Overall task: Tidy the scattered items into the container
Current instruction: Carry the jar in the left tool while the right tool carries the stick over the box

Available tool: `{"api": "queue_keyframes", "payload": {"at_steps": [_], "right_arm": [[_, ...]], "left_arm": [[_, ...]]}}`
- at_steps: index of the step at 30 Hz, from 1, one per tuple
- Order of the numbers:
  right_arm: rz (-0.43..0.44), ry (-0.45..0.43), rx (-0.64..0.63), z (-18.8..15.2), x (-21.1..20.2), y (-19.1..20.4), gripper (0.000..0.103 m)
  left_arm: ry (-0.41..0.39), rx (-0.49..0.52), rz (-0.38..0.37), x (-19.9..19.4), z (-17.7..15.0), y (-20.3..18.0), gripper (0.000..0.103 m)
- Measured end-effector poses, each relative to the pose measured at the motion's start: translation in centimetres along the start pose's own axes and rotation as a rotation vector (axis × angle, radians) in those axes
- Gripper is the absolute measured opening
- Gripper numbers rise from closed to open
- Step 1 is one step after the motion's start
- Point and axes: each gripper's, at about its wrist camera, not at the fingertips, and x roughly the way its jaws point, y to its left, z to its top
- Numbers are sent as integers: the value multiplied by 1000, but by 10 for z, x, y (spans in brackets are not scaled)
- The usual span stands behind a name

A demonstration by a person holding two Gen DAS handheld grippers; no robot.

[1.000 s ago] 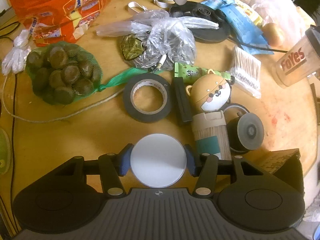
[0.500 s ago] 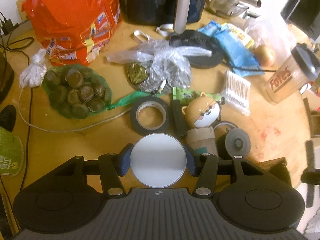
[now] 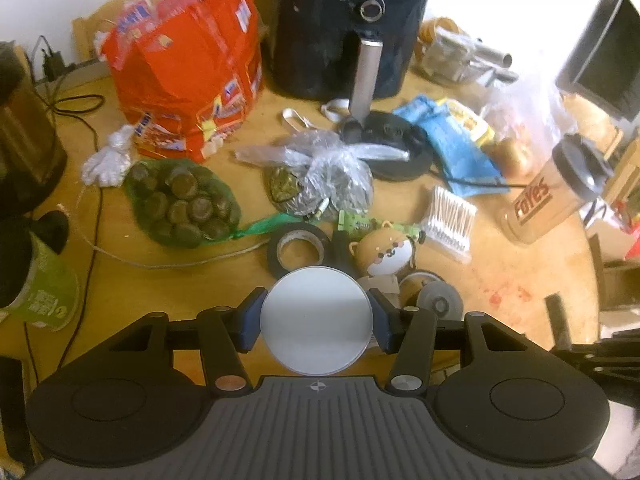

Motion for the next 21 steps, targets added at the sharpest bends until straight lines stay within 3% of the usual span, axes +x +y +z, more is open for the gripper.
{"api": "queue_keyframes", "payload": {"at_steps": [8, 21], "right_arm": [[-25, 52, -74, 5, 2, 9, 11], [-30, 111, -117, 0, 8, 11, 11]], "left_arm": [[-47, -45, 21, -31, -11, -2, 52], [-35, -95, 3, -42, -43, -17, 52]]}}
